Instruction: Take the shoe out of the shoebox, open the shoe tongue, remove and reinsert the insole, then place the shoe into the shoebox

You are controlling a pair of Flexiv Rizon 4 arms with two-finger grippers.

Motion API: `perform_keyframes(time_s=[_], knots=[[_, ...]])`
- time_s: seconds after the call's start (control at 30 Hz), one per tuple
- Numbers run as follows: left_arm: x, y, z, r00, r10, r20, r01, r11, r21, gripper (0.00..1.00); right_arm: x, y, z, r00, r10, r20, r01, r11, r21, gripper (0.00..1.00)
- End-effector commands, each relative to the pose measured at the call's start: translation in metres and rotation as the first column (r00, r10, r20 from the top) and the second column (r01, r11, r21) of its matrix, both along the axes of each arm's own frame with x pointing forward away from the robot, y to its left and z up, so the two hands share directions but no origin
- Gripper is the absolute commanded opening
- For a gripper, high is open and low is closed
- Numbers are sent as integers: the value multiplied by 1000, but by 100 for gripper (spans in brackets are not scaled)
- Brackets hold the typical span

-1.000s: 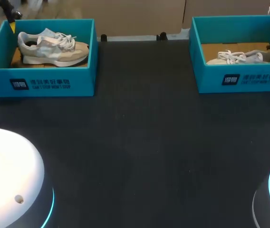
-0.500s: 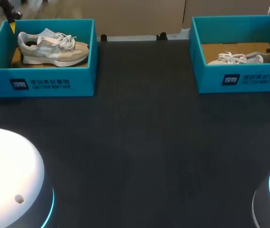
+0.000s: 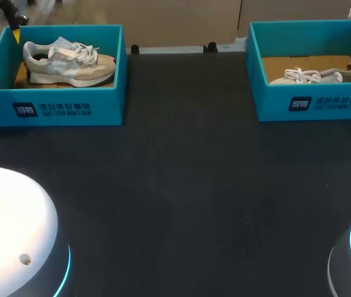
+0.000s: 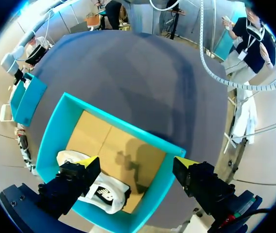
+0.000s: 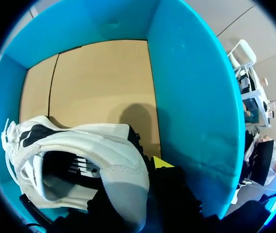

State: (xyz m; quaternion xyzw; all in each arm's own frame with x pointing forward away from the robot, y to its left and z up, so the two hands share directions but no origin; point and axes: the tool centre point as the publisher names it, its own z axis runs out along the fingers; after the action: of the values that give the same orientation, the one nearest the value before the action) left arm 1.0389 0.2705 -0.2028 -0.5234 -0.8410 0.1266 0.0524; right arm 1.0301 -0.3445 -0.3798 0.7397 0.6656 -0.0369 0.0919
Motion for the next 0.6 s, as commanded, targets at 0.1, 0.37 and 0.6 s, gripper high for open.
perform_keyframes(time_s=[0.1,0.37,0.6], knots=[[-2,-1,0,1000,1,6,-1,1000,3,100,-4,0,3,1000,10,15,-10,1000,9,0],[-2,-1,0,1000,1,6,-1,1000,3,100,-3,0,6,1000,-5,27,4,1000,29,0],[-2,-1,0,1000,1,6,-1,1000,3,100,0,1,3,1000,6,10,-6,1000,17,0]])
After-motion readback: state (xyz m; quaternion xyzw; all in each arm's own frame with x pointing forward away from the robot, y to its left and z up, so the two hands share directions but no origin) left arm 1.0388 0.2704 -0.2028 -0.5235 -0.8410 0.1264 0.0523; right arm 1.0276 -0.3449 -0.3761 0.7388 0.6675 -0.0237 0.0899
